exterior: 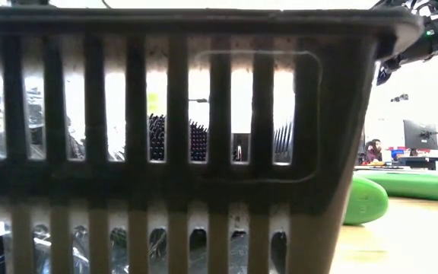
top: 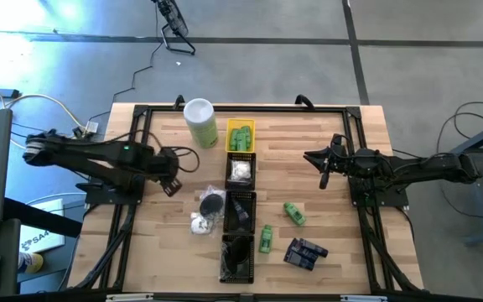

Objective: Pick & Place Travel size toiletries
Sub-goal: Put the black hairbrush into the bottom black basket

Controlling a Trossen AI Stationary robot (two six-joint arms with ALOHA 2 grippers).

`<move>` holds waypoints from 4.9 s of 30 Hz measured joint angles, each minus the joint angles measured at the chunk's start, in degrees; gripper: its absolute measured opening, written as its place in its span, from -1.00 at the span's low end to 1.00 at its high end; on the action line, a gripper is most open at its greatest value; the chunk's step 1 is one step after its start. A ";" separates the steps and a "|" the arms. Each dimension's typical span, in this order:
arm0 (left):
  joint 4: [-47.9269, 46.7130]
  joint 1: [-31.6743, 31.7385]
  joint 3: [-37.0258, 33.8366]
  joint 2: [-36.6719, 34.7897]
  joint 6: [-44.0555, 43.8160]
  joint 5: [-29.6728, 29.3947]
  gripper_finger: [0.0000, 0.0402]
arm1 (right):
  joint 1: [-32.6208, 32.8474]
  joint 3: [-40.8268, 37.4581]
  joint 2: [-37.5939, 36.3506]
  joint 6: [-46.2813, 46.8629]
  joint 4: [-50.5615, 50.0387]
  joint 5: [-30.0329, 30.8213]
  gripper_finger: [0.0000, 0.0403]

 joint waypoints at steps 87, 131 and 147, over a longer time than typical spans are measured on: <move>73.16 -0.02 -42.41 -11.09 -21.49 16.68 0.45 | 0.00 0.00 -0.02 -0.99 0.04 -0.19 -0.77; 84.45 -6.41 -38.84 7.35 -23.76 10.34 0.45 | 0.01 0.00 -0.02 -1.14 0.04 -0.18 -0.77; 86.47 -6.40 -34.91 15.41 -23.67 10.54 0.45 | 0.00 0.00 -0.02 -1.14 0.04 -0.19 -0.77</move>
